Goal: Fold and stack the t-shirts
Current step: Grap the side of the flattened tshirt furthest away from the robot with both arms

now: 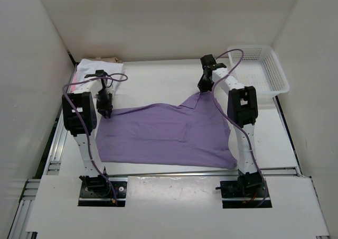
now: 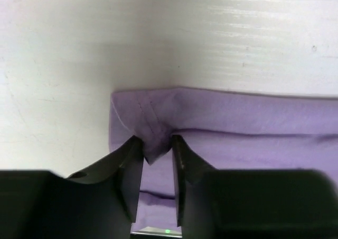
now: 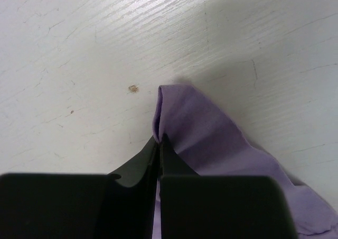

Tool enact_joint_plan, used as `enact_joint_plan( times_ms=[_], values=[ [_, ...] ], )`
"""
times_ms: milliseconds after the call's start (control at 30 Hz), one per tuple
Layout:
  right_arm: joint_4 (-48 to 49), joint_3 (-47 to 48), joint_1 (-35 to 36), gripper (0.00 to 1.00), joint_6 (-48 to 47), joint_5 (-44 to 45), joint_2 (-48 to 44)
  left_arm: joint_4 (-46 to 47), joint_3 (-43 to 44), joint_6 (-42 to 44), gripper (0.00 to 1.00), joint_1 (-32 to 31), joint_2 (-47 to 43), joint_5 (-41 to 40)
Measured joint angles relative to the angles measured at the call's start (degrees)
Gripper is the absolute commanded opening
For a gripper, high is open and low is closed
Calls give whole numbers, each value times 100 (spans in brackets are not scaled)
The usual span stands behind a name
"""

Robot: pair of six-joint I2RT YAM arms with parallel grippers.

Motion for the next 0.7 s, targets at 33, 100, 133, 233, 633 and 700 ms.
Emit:
enact_joint_plan(
  times_ms=[33,100,133,233,633,700],
  values=[
    [-2,0,0,0,-2,2,0,13,-4,9,28,0,0,-11],
    [-2,-2,0,0,-22,7,0,22,-4,15,18,0,0,-20],
    [-2,-2,0,0,-35,9,0,31,-4,9,13,0,0,-22],
    [-4,-2,0,0,-66,13,-2,50,-4,20,10,0,0,-26],
    [-378,-1672,149,0,-341,160,-1954,-48,-42,22,10,0,-529,-640],
    [-352,-2229,264,0,-378,201,-2673,-76,-127,22,10,11,-741,-741]
  ],
)
